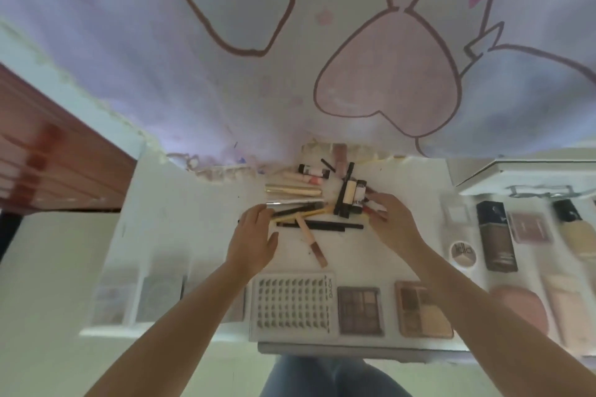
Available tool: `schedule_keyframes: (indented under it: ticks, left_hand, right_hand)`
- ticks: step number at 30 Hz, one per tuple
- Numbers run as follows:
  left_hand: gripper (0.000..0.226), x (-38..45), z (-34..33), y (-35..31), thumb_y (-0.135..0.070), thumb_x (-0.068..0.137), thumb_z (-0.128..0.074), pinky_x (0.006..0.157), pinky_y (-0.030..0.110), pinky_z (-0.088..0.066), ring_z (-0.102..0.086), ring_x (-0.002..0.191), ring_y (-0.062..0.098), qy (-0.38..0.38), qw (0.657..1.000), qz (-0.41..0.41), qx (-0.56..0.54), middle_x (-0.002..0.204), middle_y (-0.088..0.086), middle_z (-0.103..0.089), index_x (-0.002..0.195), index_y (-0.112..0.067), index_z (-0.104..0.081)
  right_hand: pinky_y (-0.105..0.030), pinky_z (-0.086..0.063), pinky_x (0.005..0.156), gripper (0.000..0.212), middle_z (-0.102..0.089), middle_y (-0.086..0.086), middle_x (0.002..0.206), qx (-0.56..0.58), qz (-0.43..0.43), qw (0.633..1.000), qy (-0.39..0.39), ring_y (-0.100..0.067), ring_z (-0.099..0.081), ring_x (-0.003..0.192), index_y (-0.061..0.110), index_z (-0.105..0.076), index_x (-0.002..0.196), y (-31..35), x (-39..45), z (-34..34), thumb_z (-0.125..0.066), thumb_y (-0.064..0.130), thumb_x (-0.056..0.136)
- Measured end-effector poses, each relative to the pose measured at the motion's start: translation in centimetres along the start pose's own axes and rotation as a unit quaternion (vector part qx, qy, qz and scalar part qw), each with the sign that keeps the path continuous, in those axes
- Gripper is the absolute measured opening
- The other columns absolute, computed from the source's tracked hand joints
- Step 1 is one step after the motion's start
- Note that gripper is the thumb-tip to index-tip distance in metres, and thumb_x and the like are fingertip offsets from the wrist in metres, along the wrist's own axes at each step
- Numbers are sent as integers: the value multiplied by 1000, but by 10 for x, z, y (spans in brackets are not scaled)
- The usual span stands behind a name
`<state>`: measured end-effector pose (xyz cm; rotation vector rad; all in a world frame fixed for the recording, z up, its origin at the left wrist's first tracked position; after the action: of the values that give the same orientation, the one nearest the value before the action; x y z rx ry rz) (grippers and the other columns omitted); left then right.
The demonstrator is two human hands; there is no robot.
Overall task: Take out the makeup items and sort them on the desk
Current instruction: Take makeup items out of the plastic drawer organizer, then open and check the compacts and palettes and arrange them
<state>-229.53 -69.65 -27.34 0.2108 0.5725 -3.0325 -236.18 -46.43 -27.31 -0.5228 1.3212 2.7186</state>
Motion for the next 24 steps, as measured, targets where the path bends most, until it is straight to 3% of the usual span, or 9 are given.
schedule_keyframes:
  ticks: [4,7,9,12,16,18,20,22,24]
  left_hand:
    - [52,-40,-16,12,-6,45,-89,61,44,-56,-68,81,40,42,999,6,31,91,23,-68,90,5,-65]
    - [35,-58,-11,18,-24,65,-71,63,42,-57,-69,84,38,33,996,-24,77,91,18,-70,90,-2,-65]
    - [34,-72,-9,24,-33,73,-47,65,42,-57,-69,88,36,46,994,-40,95,93,14,-72,97,-10,-56]
    - [34,-97,-5,51,-43,86,-34,69,43,-57,-67,95,35,64,991,-34,116,99,11,-71,100,-15,-47]
    - [65,-129,-6,102,-62,90,-9,76,40,-56,-63,104,32,122,981,-18,152,104,11,-70,105,-13,-48]
    - [70,-142,-2,130,-69,86,-15,75,41,-56,-64,103,31,143,976,-18,162,106,11,-69,106,-11,-49]
    - [77,-152,1,158,-74,70,-47,74,44,-58,-64,104,33,170,972,-22,163,109,13,-68,110,-9,-47]
    - [103,-159,1,182,-73,40,-73,74,46,-57,-65,102,35,192,966,-37,169,110,16,-67,112,-5,-46]
    - [119,-162,8,202,-76,22,-73,73,44,-56,-67,99,32,195,962,-52,185,109,15,-68,113,-4,-46]
  right_hand:
    - [-17,-19,105,42,-43,-11,139,-129,99,985,56,-23,-36,132,3,-46,129,1,-27,-23,-47,0,88]
    - [-10,-13,102,41,-40,-9,140,-181,160,967,77,-19,-31,134,6,-46,130,4,-48,-40,-48,8,90]
    - [-14,-16,106,39,-42,-9,138,-209,199,952,97,-21,-33,132,5,-48,129,14,-63,-58,-48,11,90]
    - [-34,-41,100,33,-60,-19,115,-244,267,926,110,-35,-56,109,-2,-62,109,35,-86,-91,-48,13,83]
    - [-33,-41,90,32,-66,-18,101,-247,284,918,126,-34,-63,98,-2,-68,96,59,-107,-139,-53,10,70]
    - [-24,-44,82,28,-69,-14,91,-240,311,913,110,-29,-67,88,0,-70,88,82,-117,-159,-55,10,66]
    - [-20,-52,70,26,-70,-11,81,-224,340,909,83,-24,-68,79,3,-70,78,103,-128,-178,-49,13,68]
    - [-24,-50,73,21,-69,-11,78,-193,337,919,69,-20,-63,80,3,-69,77,114,-137,-200,-52,11,70]
    - [-26,-52,74,15,-68,-11,79,-188,317,927,74,-24,-65,77,2,-68,78,118,-145,-225,-67,4,64]
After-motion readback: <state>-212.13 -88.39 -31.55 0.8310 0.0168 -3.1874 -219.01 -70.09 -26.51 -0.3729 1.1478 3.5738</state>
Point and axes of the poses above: each hand's wrist, its own x-axis towards the middle knuckle, its own z-axis out of the back of the hand, y = z × x, the point moved 9 cm from there along x, towards the middle knuckle
